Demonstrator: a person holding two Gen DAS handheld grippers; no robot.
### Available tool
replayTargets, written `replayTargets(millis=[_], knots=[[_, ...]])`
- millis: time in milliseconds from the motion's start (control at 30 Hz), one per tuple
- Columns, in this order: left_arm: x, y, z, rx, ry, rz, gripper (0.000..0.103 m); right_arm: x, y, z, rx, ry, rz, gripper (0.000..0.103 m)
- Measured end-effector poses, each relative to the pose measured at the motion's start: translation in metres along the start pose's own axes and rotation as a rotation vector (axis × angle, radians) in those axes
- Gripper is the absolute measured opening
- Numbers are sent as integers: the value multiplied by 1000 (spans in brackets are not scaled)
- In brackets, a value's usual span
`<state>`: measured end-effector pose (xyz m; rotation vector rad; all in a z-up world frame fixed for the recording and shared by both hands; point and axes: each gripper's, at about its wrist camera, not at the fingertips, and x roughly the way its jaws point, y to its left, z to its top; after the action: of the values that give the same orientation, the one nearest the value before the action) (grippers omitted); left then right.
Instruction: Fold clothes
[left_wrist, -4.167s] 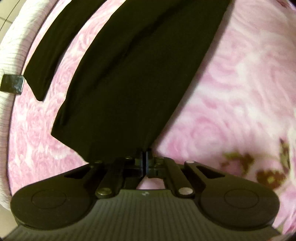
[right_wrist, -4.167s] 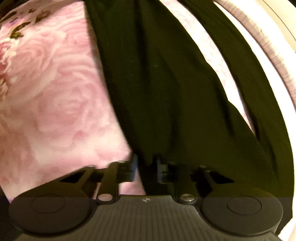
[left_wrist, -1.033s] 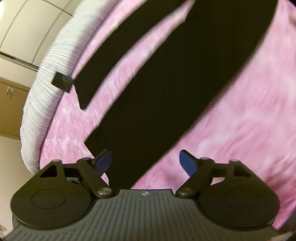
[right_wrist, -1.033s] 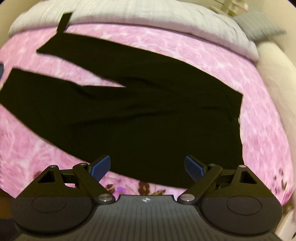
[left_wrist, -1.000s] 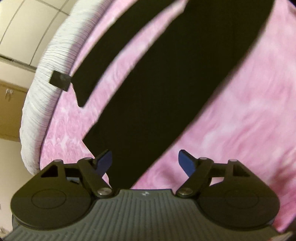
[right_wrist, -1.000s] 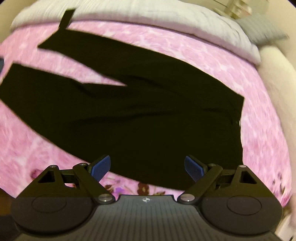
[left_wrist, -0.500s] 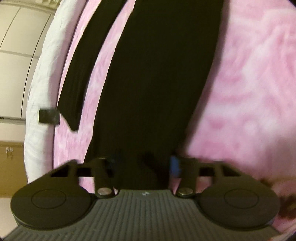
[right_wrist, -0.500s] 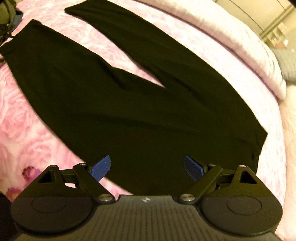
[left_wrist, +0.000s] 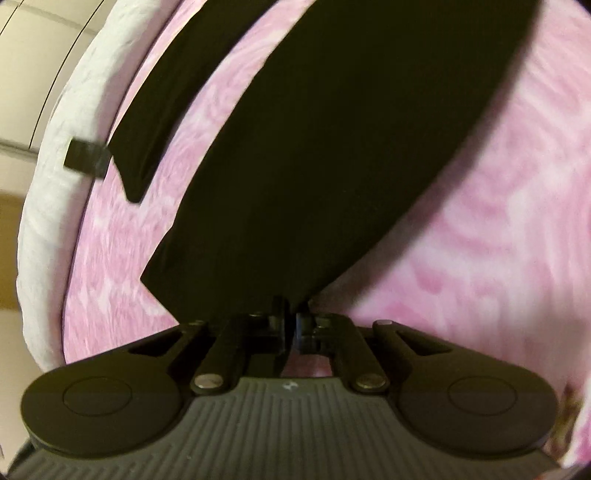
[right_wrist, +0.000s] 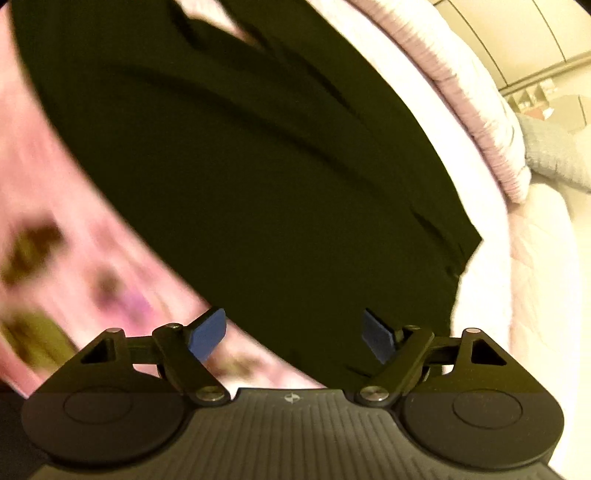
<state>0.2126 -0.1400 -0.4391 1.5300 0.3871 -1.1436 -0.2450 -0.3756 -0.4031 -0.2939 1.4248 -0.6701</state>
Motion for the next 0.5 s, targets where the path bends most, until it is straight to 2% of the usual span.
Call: replayTargets(millis=[200, 267, 400, 467, 500], knots=[[1, -14, 15, -26, 89, 51, 4, 48, -22, -69, -172, -2, -53, 75], [6, -19, 19, -41, 122, 73, 4, 63, -24, -87, -239, -56, -61, 75], [12, -21, 29, -100, 183, 119, 3, 74, -28, -107, -323, -225, -99, 74], [11, -23, 32, -120, 203, 140, 3, 78, -31, -113, -355, -292, -133, 60], [11, -23, 34, -125, 212, 149, 3, 81, -33, -114, -367, -305, -150, 45]])
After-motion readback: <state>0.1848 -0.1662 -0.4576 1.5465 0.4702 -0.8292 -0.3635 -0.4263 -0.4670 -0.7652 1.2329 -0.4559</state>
